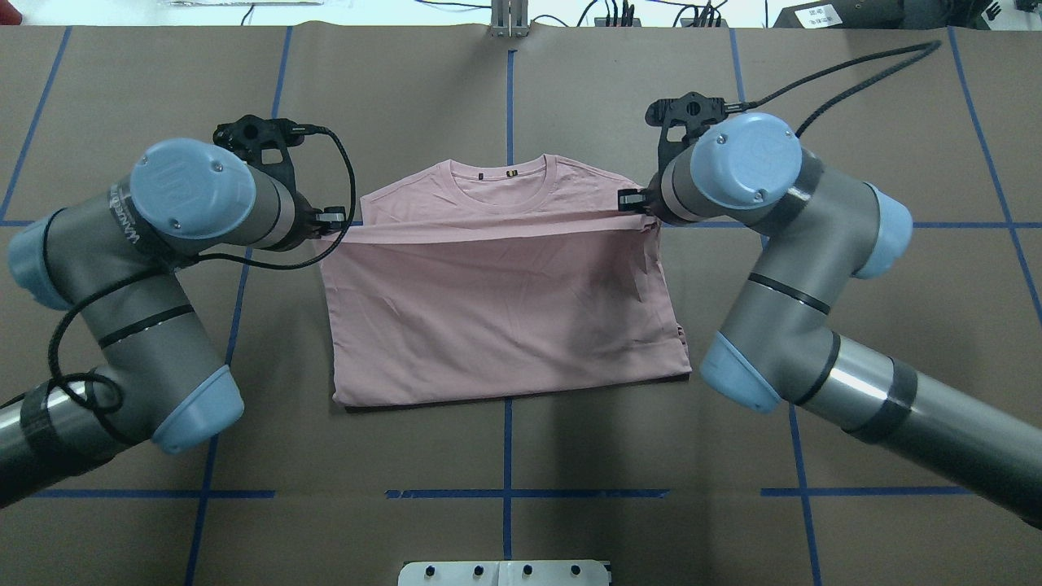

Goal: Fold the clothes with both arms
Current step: 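Lift the hem with both grippers and fold it toward the collar, then lower the hem onto the collar edge and open both grippers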

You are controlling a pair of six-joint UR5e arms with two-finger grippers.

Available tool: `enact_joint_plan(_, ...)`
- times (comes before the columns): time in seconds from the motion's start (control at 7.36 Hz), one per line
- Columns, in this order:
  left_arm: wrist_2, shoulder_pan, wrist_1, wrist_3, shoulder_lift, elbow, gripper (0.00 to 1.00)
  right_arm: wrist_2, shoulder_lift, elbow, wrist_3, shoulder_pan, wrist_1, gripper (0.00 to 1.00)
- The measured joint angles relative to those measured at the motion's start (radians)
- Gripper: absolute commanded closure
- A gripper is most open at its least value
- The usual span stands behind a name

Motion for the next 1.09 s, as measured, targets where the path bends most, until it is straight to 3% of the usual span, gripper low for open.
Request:
enact_joint_plan(0.27, 0.0, -0.025, -0.174, 0.002, -0.019, 0.164, 1.0, -0.008, 0.072, -0.221, -0.001, 0.033, 0.213, 1.0)
enact_joint_plan(0.41, 0.0, -0.027, -0.208, -0.001, -0.034, 0.203, 1.0, -0.01, 0.102, -0.284, -0.001, 0.045, 0.266, 1.0)
enact_joint_plan(0.95, -0.004, -0.027, -0.223, -0.008, -0.073, 0.228, 1.0, -0.023, 0.144, -0.327, -0.001, 0.056, 0.298, 1.0)
enact_joint_plan(1.09, -0.004, -0.026, -0.223, -0.007, -0.077, 0.228, 0.69, -0.028, 0.143, -0.328, -0.001, 0.056, 0.299, 0.2)
